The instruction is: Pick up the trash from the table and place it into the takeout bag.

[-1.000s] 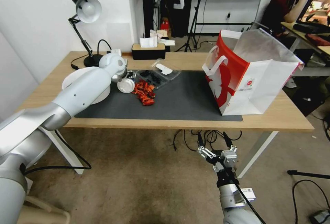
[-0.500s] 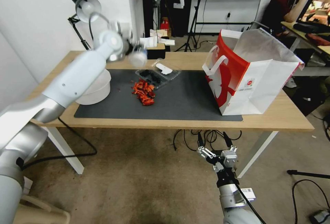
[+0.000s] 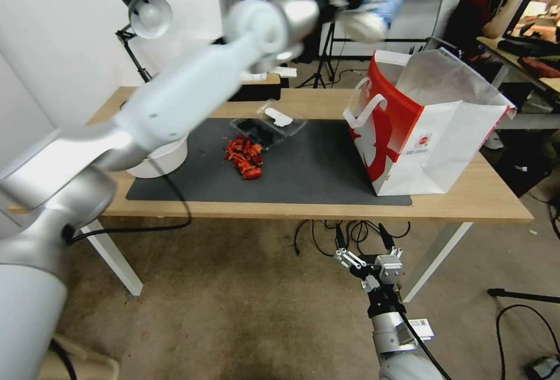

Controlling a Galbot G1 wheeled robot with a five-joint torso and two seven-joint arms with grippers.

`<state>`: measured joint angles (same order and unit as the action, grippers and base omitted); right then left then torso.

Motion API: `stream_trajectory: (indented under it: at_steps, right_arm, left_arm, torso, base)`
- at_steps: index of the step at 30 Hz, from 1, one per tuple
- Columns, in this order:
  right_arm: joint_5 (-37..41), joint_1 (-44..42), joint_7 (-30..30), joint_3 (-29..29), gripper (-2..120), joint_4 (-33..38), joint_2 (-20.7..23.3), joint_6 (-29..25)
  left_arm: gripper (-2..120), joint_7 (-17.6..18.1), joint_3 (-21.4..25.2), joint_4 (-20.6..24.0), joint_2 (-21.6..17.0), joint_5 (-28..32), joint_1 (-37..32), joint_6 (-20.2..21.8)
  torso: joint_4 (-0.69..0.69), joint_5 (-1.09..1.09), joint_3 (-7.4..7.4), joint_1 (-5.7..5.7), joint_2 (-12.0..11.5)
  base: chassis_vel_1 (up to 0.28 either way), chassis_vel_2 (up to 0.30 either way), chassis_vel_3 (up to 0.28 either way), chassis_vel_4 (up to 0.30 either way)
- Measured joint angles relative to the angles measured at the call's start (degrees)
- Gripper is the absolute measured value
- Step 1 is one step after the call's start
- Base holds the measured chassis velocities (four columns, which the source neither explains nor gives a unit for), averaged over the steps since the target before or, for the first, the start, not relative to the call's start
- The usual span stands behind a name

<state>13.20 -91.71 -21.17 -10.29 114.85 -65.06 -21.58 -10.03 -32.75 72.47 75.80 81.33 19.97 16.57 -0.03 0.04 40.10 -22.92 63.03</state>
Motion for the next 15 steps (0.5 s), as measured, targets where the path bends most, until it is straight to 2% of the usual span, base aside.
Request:
stream_trajectory:
  at_steps: [1,2,3,4,5,6,7,8,9,15]
  right_arm:
    - [0.0,0.0,0.0,0.0,100,0.0,0.0,0.0]
    - [0.0,0.01,0.01,0.0,100,0.0,0.0,0.0]
    - [0.0,0.01,0.01,0.0,100,0.0,0.0,0.0]
    - [0.0,0.0,0.01,0.0,100,0.0,0.0,0.0]
    - [0.0,0.0,0.01,0.0,100,0.0,0.0,0.0]
    - [0.0,0.0,0.01,0.0,100,0.0,0.0,0.0]
    - [0.0,0.0,0.01,0.0,100,0.0,0.0,0.0]
    - [0.0,0.0,0.01,0.0,100,0.0,0.0,0.0]
    - [0.0,0.0,0.01,0.0,100,0.0,0.0,0.0]
    - [0.0,0.0,0.01,0.0,100,0.0,0.0,0.0]
  left_arm:
    - [57,-0.72,-0.46,-0.51,0.55,-0.52,0.27,0.06]
    - [55,-3.97,-3.22,-3.57,3.84,-2.66,1.6,0.34]
    - [55,-3.97,-3.22,-3.57,3.84,-2.66,1.6,0.34]
    - [55,-5.72,-5.03,-5.97,6.17,-3.82,2.39,0.38]
    - [55,-5.72,-5.03,-5.97,6.17,-3.82,2.39,0.38]
    - [55,-8.49,-7.41,-9.94,9.85,-5.45,3.48,0.32]
    - [55,-8.49,-7.41,-9.94,9.85,-5.45,3.48,0.32]
    - [55,-9.91,-9.23,-13.48,13.38,-6.35,4.56,0.16]
    - [55,-10.34,-9.96,-14.5,14.49,-6.67,4.63,0.08]
    - [55,-11.38,-12.27,-15.55,15.28,-9.45,4.46,0.47]
  torso:
    - [0.01,0.0,0.0,0.01,0.0]
    - [0.03,-0.02,0.0,0.0,0.0]
    - [0.03,-0.02,0.0,0.0,0.0]
    - [0.02,-0.02,0.01,0.0,0.0]
    - [0.02,-0.02,0.01,0.0,0.0]
    - [0.02,-0.01,0.01,0.0,0.0]
    - [0.02,-0.01,0.01,0.0,0.0]
    - [0.03,-0.03,0.0,0.0,0.0]
    - [0.03,-0.03,0.01,0.0,0.0]
    - [0.04,-0.04,0.01,0.0,0.0]
  base:
    - [0.0,0.0,0.0,0.0]
    - [0.0,0.0,0.0,0.0]
    - [0.0,0.0,0.0,0.0]
    - [0.0,0.0,0.0,0.0]
    - [0.0,0.0,0.0,0.0]
    - [0.0,0.0,0.0,0.0]
    - [0.0,0.0,0.0,0.0]
    - [0.0,0.0,0.0,0.0]
    - [0.0,0.0,0.0,0.0]
    - [0.0,0.0,0.0,0.0]
